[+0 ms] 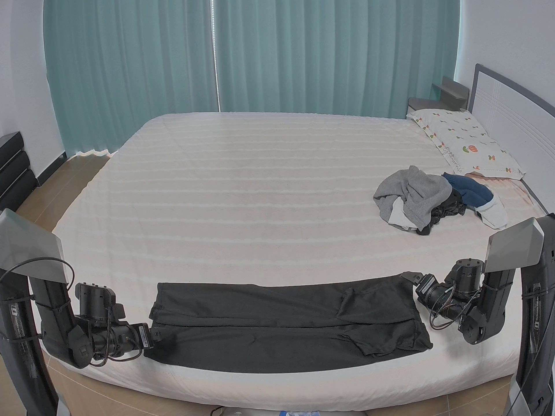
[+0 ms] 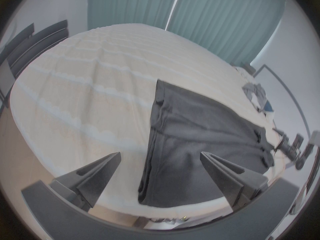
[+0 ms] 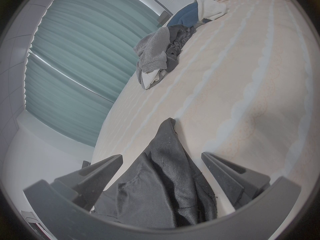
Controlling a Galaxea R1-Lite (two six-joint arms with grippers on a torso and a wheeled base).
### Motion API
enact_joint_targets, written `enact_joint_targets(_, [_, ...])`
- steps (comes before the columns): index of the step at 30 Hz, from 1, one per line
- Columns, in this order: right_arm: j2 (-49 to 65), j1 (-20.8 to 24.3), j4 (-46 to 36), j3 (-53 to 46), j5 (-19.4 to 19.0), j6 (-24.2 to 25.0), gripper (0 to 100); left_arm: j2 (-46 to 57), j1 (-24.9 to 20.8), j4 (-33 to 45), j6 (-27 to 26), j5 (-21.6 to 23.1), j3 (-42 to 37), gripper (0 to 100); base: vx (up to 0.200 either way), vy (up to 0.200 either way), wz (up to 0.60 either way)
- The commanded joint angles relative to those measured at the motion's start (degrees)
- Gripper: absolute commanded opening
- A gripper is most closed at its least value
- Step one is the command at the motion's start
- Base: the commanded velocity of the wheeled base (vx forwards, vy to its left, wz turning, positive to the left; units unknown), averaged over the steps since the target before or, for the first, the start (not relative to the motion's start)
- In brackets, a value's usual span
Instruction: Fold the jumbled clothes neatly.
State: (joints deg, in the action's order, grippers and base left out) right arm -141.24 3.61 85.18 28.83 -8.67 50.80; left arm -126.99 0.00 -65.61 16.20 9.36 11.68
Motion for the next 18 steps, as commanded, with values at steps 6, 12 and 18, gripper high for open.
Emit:
enact_joint_targets(6, [-0.09,0.0,0.08,0.0,-0.03,0.0,100,0.25,-2.55,1.45,12.63,-0.22,11.61,100,0.0,0.0,0.0])
enact_joint_targets(12, [-0.09,0.08,0.08,0.0,0.05,0.0,100,-4.41,-2.72,3.38,11.84,-0.57,17.94,100,0.0,0.0,0.0])
enact_joint_targets(18, [-0.26,0.08,0.08,0.0,0.05,-0.09,100,-6.52,-3.6,3.47,9.46,-0.57,17.33,100,0.0,0.0,0.0])
